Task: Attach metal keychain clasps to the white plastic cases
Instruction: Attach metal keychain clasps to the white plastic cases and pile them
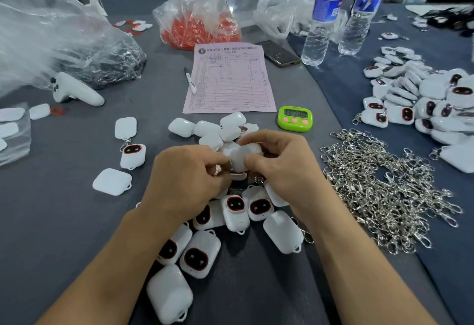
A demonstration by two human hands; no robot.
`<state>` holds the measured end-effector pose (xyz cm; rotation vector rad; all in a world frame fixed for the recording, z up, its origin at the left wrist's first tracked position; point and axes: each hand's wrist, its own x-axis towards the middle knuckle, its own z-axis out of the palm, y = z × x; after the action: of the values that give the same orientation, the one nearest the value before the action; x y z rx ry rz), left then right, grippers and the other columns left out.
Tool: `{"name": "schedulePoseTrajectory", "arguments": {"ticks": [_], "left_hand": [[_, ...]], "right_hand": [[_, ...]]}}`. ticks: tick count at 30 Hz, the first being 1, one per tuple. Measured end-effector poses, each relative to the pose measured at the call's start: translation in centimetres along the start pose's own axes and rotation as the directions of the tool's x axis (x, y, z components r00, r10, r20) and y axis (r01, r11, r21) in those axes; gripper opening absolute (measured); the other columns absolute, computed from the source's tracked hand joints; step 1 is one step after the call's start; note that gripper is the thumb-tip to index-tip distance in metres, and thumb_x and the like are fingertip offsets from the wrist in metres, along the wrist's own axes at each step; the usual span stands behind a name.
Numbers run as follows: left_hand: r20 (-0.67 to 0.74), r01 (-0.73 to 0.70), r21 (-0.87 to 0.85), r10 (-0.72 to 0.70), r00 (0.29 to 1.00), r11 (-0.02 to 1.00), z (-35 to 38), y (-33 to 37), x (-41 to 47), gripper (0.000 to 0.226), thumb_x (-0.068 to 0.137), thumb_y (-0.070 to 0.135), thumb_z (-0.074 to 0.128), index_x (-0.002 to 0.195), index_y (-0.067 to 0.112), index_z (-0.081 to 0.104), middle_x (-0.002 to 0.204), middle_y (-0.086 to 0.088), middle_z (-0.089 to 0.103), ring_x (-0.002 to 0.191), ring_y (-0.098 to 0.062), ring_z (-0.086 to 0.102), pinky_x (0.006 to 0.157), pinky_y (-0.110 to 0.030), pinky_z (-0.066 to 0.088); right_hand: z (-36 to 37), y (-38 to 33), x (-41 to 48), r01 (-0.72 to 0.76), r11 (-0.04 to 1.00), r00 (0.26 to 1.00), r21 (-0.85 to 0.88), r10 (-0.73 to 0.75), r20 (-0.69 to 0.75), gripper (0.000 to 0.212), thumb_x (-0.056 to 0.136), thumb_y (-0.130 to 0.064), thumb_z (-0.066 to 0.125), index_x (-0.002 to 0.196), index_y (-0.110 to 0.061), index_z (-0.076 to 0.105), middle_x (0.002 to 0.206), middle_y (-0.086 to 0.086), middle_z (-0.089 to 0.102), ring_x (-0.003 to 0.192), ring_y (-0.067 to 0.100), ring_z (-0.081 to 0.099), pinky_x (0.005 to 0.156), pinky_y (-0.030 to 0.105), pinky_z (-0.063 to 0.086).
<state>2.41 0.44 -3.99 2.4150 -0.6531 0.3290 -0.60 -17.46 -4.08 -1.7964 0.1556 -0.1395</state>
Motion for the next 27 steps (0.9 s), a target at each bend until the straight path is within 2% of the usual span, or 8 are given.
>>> {"name": "schedulePoseTrajectory", "arguments": {"ticks": [3,5,7,10,14,21,25,27], "left_hand": [[0.0,0.007,-0.024,-0.007,1.0,1.0,0.05,-0.33,0.1,0.018,0.068,0.04,0.066,0.083,0.033,0.075,0.057,0.01,0.053,0.056,-0.012,0.05,0.055,-0.037,0.047],[0.023,0.002,-0.035,-0.001,1.0,0.999,-0.03,-0.44,0.14,0.021,0.067,0.042,0.064,0.086,0.041,0.071,0.06,0.011,0.057,0.058,-0.011,0.052,0.055,-0.03,0.044],[0.056,0.012,-0.062,-0.008,0.998,0.998,-0.18,-0.46,0.16,0.026,0.066,0.043,0.066,0.089,0.054,0.063,0.069,0.016,0.061,0.063,-0.008,0.054,0.056,-0.016,0.038],[0.083,0.04,-0.066,-0.034,0.996,0.997,-0.26,-0.34,0.26,0.026,0.064,0.052,0.06,0.088,0.062,0.057,0.072,0.024,0.062,0.066,-0.003,0.056,0.056,-0.012,0.034],[0.089,0.07,-0.07,-0.064,0.994,0.995,-0.2,-0.28,0.24,0.029,0.064,0.044,0.066,0.092,0.054,0.066,0.07,0.025,0.062,0.066,-0.003,0.055,0.057,-0.016,0.033],[0.064,0.08,-0.068,-0.076,0.995,0.994,0.07,-0.65,0.08,0.014,0.065,0.04,0.068,0.077,0.039,0.074,0.061,0.019,0.06,0.063,-0.005,0.055,0.057,-0.019,0.034],[0.049,0.075,-0.056,-0.072,0.996,0.996,-0.05,-0.49,-0.03,0.004,0.067,0.036,0.074,0.071,0.035,0.076,0.059,0.017,0.061,0.065,-0.006,0.057,0.058,-0.015,0.035],[0.037,0.08,-0.04,-0.079,0.996,0.996,-0.12,-0.37,-0.15,0.009,0.068,0.028,0.081,0.07,0.035,0.076,0.06,0.015,0.061,0.065,-0.006,0.057,0.059,-0.013,0.037]], "right_hand": [[0.05,-0.06,-0.05,0.005,0.999,1.0,-0.044,-0.005,0.007,0.031,0.081,-0.003,0.069,0.093,-0.03,0.078,0.083,-0.003,0.077,0.063,0.015,0.064,0.073,0.045,0.06],[0.19,-0.09,-0.1,0.023,0.995,1.0,-0.094,-0.022,0.007,0.031,0.082,-0.006,0.068,0.093,-0.033,0.077,0.08,-0.003,0.075,0.06,0.017,0.06,0.071,0.046,0.059],[0.3,-0.14,-0.16,0.039,0.988,0.999,-0.149,-0.039,0.003,0.031,0.082,-0.009,0.067,0.093,-0.037,0.076,0.079,-0.003,0.075,0.064,0.025,0.063,0.07,0.045,0.06],[0.26,-0.15,-0.15,0.048,0.98,0.999,-0.195,-0.047,0.01,0.031,0.082,-0.012,0.067,0.095,-0.039,0.075,0.08,-0.002,0.074,0.074,0.029,0.066,0.07,0.045,0.059],[0.18,-0.04,0.0,0.059,0.972,0.998,-0.226,-0.051,0.04,0.031,0.081,-0.011,0.065,0.093,-0.037,0.076,0.075,0.0,0.072,0.062,0.017,0.057,0.066,0.041,0.056],[0.12,0.25,0.17,0.058,0.971,0.997,-0.232,-0.046,0.057,0.031,0.079,-0.013,0.063,0.093,-0.038,0.076,0.068,-0.003,0.068,0.057,0.01,0.053,0.059,0.031,0.051],[-0.04,0.13,0.16,0.018,0.988,0.997,-0.153,-0.007,0.075,0.031,0.082,-0.008,0.063,0.091,-0.033,0.077,0.072,0.007,0.069,0.054,0.011,0.051,0.058,0.03,0.048],[-0.1,-0.08,0.09,-0.011,0.995,0.996,-0.097,0.02,0.086,0.031,0.083,-0.002,0.062,0.089,-0.028,0.077,0.068,0.005,0.067,0.048,0.009,0.052,0.056,0.025,0.045]]}}
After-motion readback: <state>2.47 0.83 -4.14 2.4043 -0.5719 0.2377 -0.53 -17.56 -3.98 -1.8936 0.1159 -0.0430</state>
